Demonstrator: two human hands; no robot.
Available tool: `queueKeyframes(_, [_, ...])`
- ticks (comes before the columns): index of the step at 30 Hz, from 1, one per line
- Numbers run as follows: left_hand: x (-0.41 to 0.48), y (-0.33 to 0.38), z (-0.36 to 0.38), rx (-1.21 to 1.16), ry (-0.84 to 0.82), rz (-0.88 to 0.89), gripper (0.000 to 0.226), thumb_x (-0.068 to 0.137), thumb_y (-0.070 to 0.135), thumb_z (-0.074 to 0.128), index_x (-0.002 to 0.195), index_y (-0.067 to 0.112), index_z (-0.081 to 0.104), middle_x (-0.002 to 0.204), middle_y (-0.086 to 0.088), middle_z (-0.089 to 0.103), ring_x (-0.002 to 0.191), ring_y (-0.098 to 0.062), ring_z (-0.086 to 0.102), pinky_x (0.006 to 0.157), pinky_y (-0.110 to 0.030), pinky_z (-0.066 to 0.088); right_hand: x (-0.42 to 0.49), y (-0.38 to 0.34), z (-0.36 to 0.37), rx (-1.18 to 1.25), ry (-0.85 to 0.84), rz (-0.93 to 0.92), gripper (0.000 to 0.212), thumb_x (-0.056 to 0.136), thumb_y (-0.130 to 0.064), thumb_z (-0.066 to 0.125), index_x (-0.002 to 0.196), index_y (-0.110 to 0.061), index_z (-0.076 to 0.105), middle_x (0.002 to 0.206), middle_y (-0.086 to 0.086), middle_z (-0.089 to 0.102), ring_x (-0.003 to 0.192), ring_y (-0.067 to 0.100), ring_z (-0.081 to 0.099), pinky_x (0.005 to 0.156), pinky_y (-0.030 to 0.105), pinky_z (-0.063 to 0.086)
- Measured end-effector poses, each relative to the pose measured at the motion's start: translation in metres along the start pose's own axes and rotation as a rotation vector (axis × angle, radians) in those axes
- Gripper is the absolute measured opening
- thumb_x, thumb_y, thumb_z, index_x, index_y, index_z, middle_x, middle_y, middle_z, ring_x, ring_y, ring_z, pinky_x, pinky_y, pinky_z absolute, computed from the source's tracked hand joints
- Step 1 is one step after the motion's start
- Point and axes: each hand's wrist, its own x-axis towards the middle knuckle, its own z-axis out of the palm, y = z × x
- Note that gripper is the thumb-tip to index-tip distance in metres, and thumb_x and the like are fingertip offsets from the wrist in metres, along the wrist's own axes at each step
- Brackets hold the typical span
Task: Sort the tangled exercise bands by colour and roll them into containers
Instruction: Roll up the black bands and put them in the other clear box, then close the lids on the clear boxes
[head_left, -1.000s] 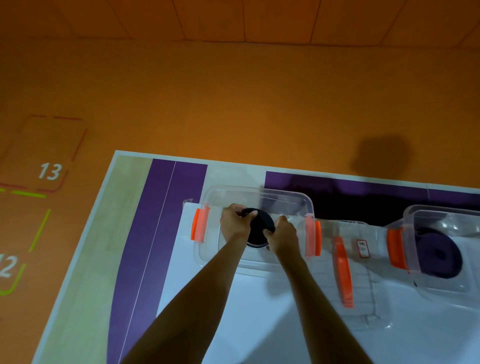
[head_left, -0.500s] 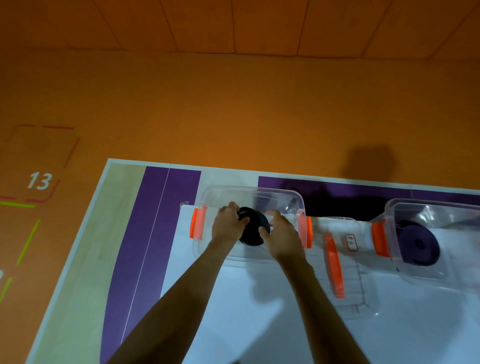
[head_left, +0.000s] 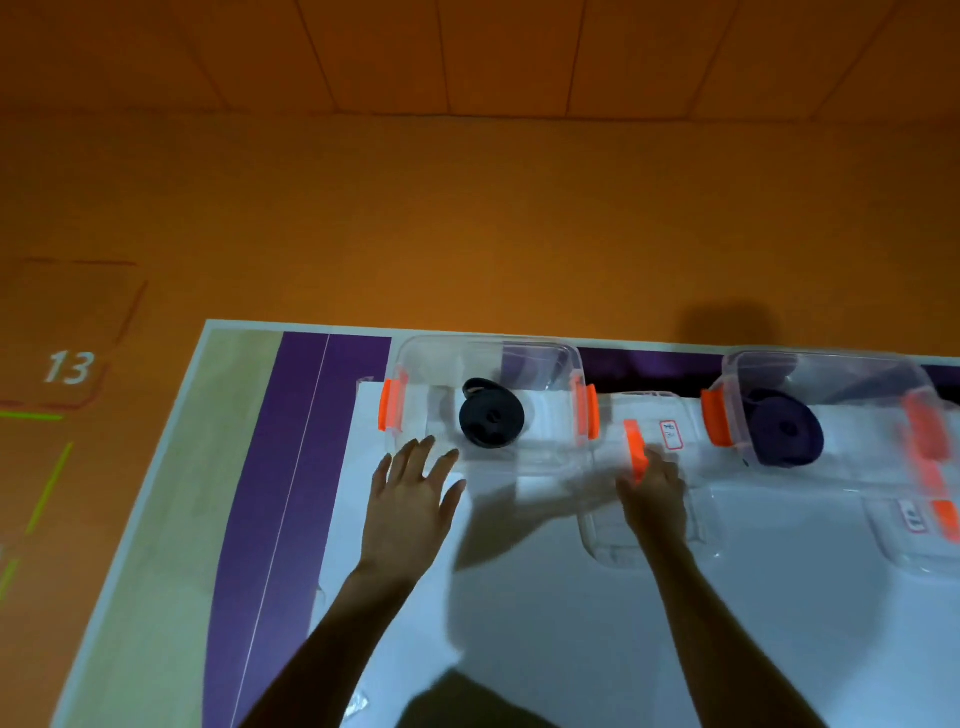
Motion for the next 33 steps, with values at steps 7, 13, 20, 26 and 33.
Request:
queueKeyframes(7, [-0.034, -0.018, 0.007, -0.008, -0.250, 0.026, 0.067, 0.104, 0.065, 0.015, 0.166, 0.040, 0.005, 0.175, 0.002, -0.002, 0.161, -0.025, -0.003, 0.126, -0.054, 0.004, 0.015, 0.004, 0.004, -0.020, 0.003, 0.084, 0.051, 0.089, -0.012, 0.071, 0.136, -0.005, 0.054, 0.123, 0.026, 0.062, 0.111, 0.046, 0.063, 0.093, 0.054, 0.055])
queueKeyframes(13, [-0.037, -0.017, 0.013, 0.042, -0.257, 0.034, 0.084, 0.102, 0.060, 0.045, 0.165, 0.036, -0.006, 0.175, -0.004, -0.006, 0.160, -0.031, -0.002, 0.120, -0.063, 0.025, -0.037, 0.008, 0.003, 0.063, -0.042, 0.154, 0.034, 0.074, -0.020, 0.078, 0.102, -0.007, 0.064, 0.098, 0.020, 0.070, 0.092, 0.040, 0.070, 0.081, 0.042, 0.058])
queueKeyframes(20, [-0.035, -0.020, 0.012, 0.035, -0.311, 0.073, 0.085, 0.106, 0.054, 0.045, 0.164, 0.034, -0.013, 0.171, -0.003, -0.022, 0.158, -0.029, -0.019, 0.123, -0.060, 0.022, -0.142, 0.013, -0.015, 0.282, 0.108, 0.263, 0.027, 0.076, -0.019, 0.083, 0.091, -0.017, 0.060, 0.090, 0.009, 0.068, 0.089, 0.034, 0.066, 0.080, 0.038, 0.048])
queueKeyframes(26, [-0.037, -0.034, -0.004, -0.018, -0.366, 0.140, 0.075, 0.109, 0.042, 0.042, 0.166, 0.029, -0.005, 0.172, -0.001, -0.019, 0.160, -0.026, -0.015, 0.127, -0.055, 0.020, -0.178, -0.007, -0.037, 0.320, 0.233, 0.125, 0.048, 0.077, -0.019, 0.086, 0.118, -0.013, 0.062, 0.103, 0.010, 0.074, 0.084, 0.028, 0.070, 0.084, 0.043, 0.060])
queueKeyframes(33, [-0.034, -0.063, -0.025, -0.250, -0.230, 0.023, 0.062, 0.109, 0.028, 0.046, 0.165, 0.018, 0.021, 0.173, -0.008, 0.018, 0.160, -0.029, 0.014, 0.124, -0.053, 0.030, -0.141, -0.092, -0.070, 0.037, 0.163, -0.284, 0.054, 0.071, -0.015, 0.091, 0.114, -0.019, 0.059, 0.103, 0.001, 0.070, 0.085, 0.021, 0.068, 0.072, 0.031, 0.056])
